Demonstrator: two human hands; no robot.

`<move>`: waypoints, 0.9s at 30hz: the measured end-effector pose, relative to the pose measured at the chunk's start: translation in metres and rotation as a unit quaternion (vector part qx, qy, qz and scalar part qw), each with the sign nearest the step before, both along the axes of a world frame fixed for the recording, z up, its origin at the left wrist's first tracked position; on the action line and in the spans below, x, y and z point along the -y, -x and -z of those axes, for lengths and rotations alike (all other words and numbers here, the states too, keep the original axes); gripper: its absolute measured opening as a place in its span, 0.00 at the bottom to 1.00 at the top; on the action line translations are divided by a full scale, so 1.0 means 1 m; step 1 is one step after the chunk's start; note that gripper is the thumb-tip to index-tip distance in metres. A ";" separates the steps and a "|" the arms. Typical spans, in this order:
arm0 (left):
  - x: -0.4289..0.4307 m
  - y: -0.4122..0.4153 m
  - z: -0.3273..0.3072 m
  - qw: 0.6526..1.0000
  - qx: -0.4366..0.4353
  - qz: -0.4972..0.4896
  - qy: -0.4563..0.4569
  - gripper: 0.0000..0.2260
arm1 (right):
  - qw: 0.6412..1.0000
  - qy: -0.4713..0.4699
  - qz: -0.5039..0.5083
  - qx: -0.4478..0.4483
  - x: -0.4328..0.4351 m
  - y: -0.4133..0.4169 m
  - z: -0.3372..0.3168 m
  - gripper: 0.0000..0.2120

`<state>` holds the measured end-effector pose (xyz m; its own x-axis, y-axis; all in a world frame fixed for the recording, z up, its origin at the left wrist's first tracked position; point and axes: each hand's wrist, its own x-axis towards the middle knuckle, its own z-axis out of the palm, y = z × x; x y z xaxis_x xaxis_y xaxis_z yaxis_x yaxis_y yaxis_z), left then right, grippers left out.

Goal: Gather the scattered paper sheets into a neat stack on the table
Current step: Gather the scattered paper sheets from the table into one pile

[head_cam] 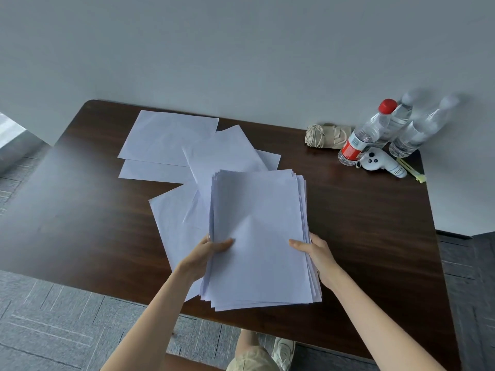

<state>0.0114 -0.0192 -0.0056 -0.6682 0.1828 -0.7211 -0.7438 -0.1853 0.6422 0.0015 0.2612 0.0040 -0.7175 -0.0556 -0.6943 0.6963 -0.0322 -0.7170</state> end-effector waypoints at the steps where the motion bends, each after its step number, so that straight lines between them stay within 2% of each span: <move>1: 0.000 0.002 -0.001 1.000 0.001 0.001 -0.006 0.16 | 1.000 0.012 0.000 0.003 -0.001 0.003 0.000 0.20; 3: 0.000 0.006 -0.002 1.000 0.005 0.009 -0.012 0.20 | 1.000 0.024 0.001 0.006 -0.003 0.009 -0.001 0.23; 5: -0.001 0.009 -0.002 1.000 0.005 0.020 -0.007 0.18 | 1.000 0.017 -0.001 0.013 -0.005 0.014 0.000 0.24; 8: -0.001 0.012 0.001 1.000 0.003 0.026 0.008 0.13 | 0.999 0.014 -0.028 0.006 -0.006 0.018 0.002 0.20; 12: 0.000 0.019 0.009 1.000 -0.020 0.015 0.013 0.22 | 1.000 0.005 -0.027 -0.003 -0.006 0.021 0.004 0.18; 16: 0.007 0.042 0.018 0.999 -0.027 -0.040 -0.006 0.30 | 1.000 0.003 -0.025 0.002 -0.011 0.025 0.010 0.20; 18: 0.010 0.058 0.019 0.997 -0.031 -0.068 -0.010 0.27 | 1.000 0.007 -0.020 0.008 -0.015 0.027 0.013 0.21; 22: 0.011 0.093 0.012 0.990 -0.040 -0.135 -0.023 0.12 | 0.999 0.022 -0.013 0.023 -0.022 0.032 0.014 0.21; 27: 0.015 0.132 0.016 0.980 -0.051 -0.185 0.052 0.10 | 0.999 0.021 -0.009 0.033 -0.028 0.039 0.018 0.20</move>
<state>-0.1209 -0.0344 -0.0221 -0.7443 -0.1574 -0.6490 -0.5690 -0.3592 0.7397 -0.0375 0.2896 -0.0142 -0.6685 -0.0989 -0.7371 0.7431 -0.0479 -0.6675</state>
